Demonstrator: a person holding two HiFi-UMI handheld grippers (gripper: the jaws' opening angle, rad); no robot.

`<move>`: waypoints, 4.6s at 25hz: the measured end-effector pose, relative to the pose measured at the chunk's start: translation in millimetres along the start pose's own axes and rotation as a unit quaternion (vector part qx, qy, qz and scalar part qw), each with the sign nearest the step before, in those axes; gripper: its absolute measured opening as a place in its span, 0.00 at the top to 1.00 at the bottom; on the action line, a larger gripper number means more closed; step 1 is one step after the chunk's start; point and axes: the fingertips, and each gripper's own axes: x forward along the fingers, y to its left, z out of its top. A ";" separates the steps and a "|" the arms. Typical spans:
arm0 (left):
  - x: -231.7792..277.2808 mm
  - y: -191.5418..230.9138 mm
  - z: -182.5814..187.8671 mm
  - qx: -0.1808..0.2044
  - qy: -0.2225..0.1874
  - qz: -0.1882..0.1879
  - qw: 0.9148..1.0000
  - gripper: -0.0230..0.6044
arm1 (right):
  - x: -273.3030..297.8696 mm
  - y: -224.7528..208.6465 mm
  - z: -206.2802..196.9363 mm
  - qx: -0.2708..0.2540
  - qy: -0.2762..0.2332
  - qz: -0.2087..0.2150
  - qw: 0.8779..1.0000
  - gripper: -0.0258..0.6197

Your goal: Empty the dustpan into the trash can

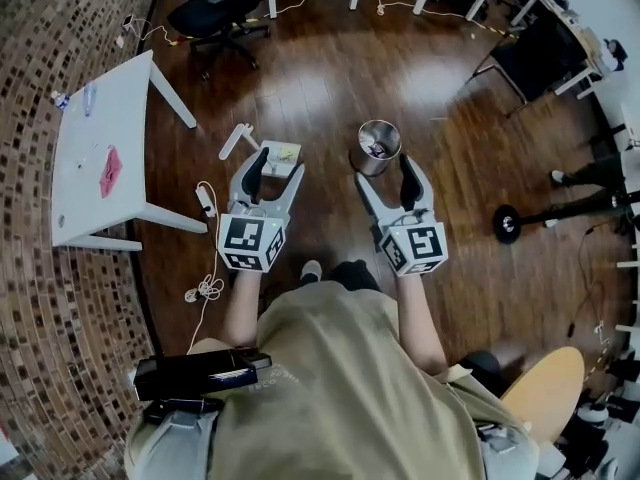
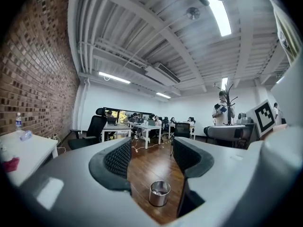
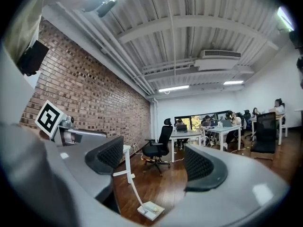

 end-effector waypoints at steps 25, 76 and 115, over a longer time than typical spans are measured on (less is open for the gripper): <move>185.3 88.0 3.6 0.006 0.021 0.108 0.994 0.54 | 217.1 -127.0 -17.7 0.038 0.018 0.148 0.988 0.38; 72.5 409.4 141.5 0.050 0.118 0.096 0.987 0.39 | 377.0 -59.5 -63.5 0.085 0.058 0.178 0.979 0.38; 74.5 273.7 -276.2 -0.146 0.504 -0.162 0.836 0.44 | 319.3 -98.0 -74.5 0.074 0.092 0.095 0.988 0.38</move>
